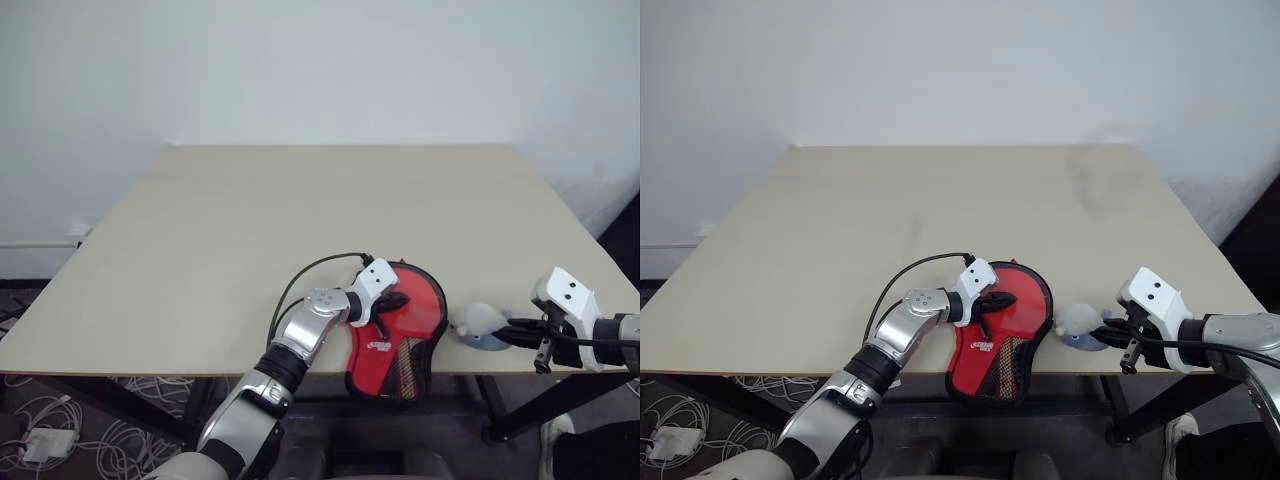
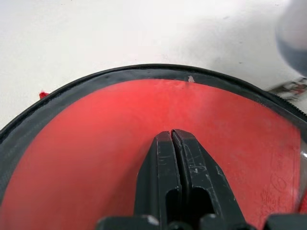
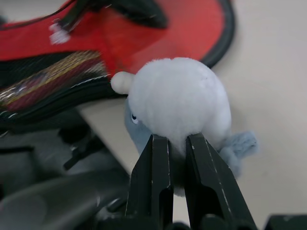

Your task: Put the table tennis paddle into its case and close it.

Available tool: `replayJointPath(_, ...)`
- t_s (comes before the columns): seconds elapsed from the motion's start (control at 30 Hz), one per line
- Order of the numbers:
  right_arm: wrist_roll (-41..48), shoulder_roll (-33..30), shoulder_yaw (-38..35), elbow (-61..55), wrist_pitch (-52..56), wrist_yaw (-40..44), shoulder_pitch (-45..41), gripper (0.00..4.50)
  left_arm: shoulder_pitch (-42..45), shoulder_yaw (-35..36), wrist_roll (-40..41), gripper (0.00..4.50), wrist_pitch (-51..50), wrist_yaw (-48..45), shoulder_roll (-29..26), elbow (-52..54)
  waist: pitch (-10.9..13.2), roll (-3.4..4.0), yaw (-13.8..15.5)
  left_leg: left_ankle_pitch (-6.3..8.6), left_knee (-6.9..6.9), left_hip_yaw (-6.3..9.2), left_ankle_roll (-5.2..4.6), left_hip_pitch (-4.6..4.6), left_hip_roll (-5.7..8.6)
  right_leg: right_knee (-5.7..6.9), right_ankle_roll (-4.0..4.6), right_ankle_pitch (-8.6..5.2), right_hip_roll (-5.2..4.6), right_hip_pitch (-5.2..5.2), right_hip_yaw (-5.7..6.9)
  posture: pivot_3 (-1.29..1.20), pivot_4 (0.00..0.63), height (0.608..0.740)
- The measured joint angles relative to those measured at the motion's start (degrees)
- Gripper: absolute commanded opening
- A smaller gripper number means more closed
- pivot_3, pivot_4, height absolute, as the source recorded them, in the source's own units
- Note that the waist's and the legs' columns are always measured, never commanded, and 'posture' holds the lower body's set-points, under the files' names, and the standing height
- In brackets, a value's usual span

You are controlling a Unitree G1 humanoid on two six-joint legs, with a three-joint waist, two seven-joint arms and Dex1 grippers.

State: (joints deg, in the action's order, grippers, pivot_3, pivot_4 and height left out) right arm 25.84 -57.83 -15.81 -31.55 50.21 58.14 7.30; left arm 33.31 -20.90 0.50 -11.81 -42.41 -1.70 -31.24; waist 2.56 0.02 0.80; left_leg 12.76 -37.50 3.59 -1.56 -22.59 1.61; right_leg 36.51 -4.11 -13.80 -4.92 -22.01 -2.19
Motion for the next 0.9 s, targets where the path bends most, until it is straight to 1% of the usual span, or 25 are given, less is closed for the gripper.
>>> replayJointPath(0.17,3.3,-1.0,-1.5,-3.3,-0.1,2.3,3.0,0.12,0.2,0.1,0.0,0.00,0.1,0.0,-0.2,-0.3,0.0,-0.04,0.0,0.02,-0.02,-0.01,0.02,0.00,-0.02,-0.01,-0.01,0.00,0.00,0.01,0.00,0.00,0.000,0.740)
replayJointPath(0.33,5.0,-2.3,-2.8,-6.6,-2.5,5.5,8.6,0.12,1.0,0.1,0.0,0.00,0.7,-0.1,-0.3,-1.4,0.0,-0.12,0.0,0.21,-0.15,-0.01,0.12,-0.01,-0.04,-0.04,-0.05,-0.03,0.00,0.05,0.03,0.00,0.000,0.740)
replayJointPath(0.73,6.7,-3.4,-4.0,-8.6,-4.8,8.0,12.3,0.12,1.2,0.2,0.0,0.00,1.2,-0.1,-0.5,-2.0,0.0,-0.18,0.0,0.41,-0.33,0.00,0.18,-0.01,-0.05,-0.10,-0.09,-0.06,0.00,0.14,0.04,0.00,0.000,0.740)
replayJointPath(0.9,7.9,-3.8,-4.7,-10.0,-5.9,9.4,14.3,0.12,1.2,0.3,0.0,0.00,1.2,-0.1,-0.6,-2.1,0.0,-0.19,0.1,0.45,-0.33,0.04,0.15,0.01,-0.08,-0.31,-0.11,-0.05,0.01,0.25,0.11,0.00,0.000,0.740)
